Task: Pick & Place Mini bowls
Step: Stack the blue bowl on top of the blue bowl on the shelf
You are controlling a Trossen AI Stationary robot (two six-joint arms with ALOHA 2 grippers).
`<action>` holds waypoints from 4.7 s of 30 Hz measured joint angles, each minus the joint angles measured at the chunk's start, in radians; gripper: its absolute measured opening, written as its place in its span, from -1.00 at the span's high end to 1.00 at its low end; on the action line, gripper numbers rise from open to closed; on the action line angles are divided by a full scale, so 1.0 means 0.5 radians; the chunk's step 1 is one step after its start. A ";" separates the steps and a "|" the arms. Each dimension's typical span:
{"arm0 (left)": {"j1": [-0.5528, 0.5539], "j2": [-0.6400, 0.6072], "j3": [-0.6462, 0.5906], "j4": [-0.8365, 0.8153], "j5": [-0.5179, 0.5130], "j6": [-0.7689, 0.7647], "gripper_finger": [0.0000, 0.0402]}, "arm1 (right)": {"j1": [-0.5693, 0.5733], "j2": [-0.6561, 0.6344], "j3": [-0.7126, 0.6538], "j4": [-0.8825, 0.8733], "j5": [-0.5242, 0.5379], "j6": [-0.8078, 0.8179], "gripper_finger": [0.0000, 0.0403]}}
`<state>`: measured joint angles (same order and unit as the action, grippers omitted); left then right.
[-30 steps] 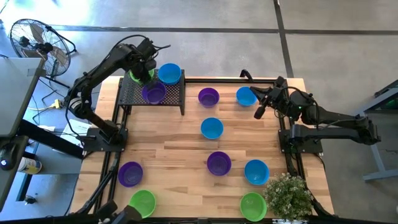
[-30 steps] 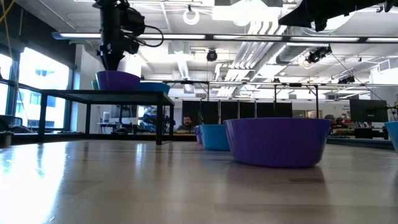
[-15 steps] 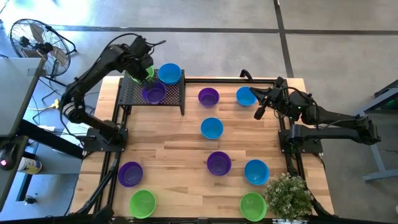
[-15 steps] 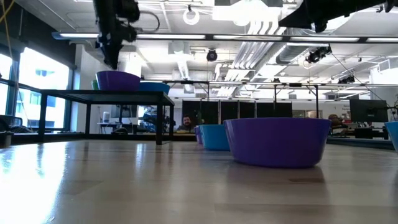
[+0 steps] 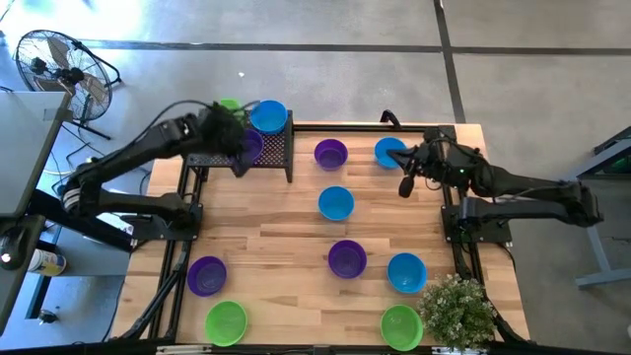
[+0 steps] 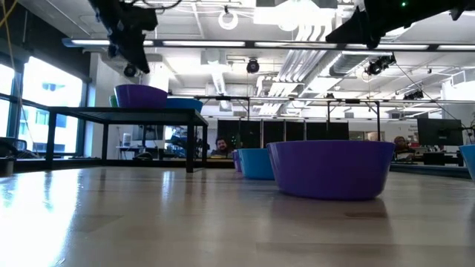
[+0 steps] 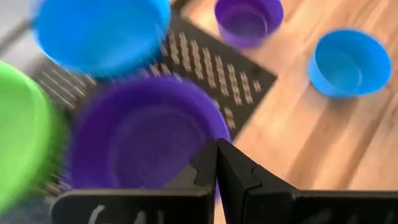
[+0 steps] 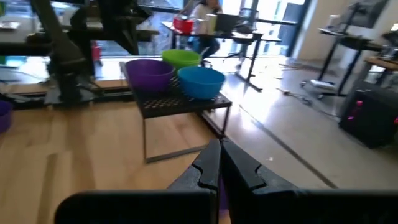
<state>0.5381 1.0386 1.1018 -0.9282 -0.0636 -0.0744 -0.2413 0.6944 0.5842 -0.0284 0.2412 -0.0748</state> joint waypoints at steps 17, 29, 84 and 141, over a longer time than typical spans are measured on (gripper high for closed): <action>-0.855 -0.347 -0.982 1.882 -0.280 0.087 1.00 | -0.007 0.382 0.000 -0.194 0.186 0.499 0.90; -0.977 -0.327 -1.315 2.338 -0.240 0.138 1.00 | 0.088 0.962 0.000 -0.195 -0.224 1.067 0.42; -0.973 -0.130 -1.317 2.321 -0.057 0.155 1.00 | -1.091 1.283 -0.016 -0.605 0.240 1.619 0.24; -1.109 0.817 -0.011 1.029 -0.425 0.698 0.36 | 0.016 1.889 1.414 -0.987 0.122 1.128 0.99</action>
<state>-0.0165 1.4469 1.0964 -0.4138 -0.2764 0.2746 -0.2334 1.6389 1.2913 -0.5219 0.3022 0.4893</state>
